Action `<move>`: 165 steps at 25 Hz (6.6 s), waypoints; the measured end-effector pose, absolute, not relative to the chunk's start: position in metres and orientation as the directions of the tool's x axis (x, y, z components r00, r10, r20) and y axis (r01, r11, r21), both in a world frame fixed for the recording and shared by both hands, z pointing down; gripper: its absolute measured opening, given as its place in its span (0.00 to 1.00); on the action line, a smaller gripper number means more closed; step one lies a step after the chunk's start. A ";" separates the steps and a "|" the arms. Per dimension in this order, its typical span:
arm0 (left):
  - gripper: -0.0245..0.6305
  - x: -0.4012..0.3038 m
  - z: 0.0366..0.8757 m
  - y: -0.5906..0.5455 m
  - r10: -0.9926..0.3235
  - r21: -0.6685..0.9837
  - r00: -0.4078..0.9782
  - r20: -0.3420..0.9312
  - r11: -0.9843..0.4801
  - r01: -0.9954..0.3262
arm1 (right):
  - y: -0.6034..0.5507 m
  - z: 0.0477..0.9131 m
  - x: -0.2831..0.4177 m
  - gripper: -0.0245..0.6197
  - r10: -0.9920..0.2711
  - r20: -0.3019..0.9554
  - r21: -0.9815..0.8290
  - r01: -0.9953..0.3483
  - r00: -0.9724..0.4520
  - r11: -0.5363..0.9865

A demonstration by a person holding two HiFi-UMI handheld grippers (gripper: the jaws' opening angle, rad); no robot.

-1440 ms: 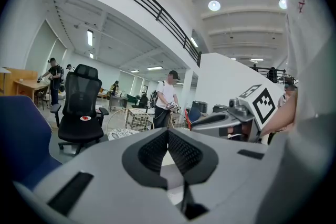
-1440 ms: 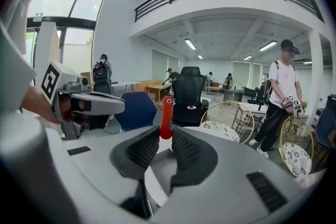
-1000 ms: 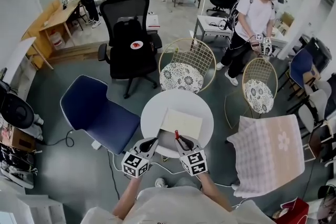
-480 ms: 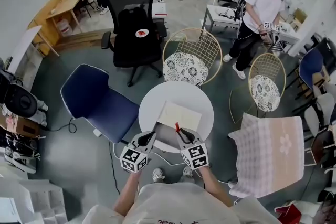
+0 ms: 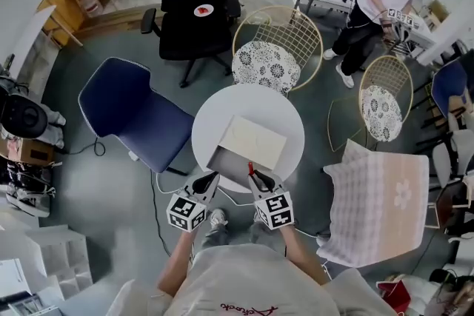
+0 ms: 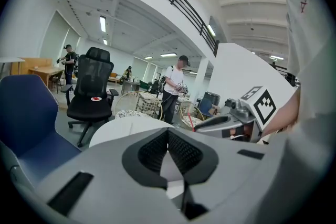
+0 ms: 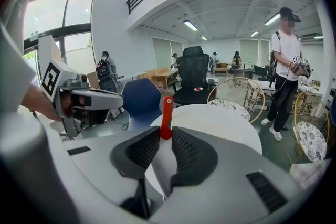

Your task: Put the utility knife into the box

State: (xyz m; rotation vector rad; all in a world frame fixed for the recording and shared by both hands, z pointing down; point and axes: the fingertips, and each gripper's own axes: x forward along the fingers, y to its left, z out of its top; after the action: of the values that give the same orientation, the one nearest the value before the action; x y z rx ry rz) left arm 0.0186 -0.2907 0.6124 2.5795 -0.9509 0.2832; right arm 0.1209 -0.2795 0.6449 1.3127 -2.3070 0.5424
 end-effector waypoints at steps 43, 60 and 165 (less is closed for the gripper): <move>0.05 -0.017 0.661 -0.268 -0.608 0.386 0.708 0.359 -0.593 -0.706 | -0.296 0.784 0.094 0.16 -0.267 0.887 -0.006 -0.589 -0.376 0.808; 0.05 -0.046 0.667 -0.267 -0.632 0.393 0.676 0.380 -0.551 -0.736 | -0.304 0.836 0.095 0.16 -0.132 0.969 -0.011 -0.568 -0.210 0.823; 0.05 0.021 0.577 0.060 -0.440 0.137 0.880 0.178 -0.875 -0.465 | 0.064 0.590 0.098 0.06 -0.904 0.327 -0.101 -0.961 -0.277 0.258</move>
State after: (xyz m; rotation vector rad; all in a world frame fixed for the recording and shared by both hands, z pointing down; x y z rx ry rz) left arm 0.0209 0.0603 0.5770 2.8745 -0.6973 0.2116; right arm 0.0976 0.0642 0.5901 1.7504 -2.3227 0.4165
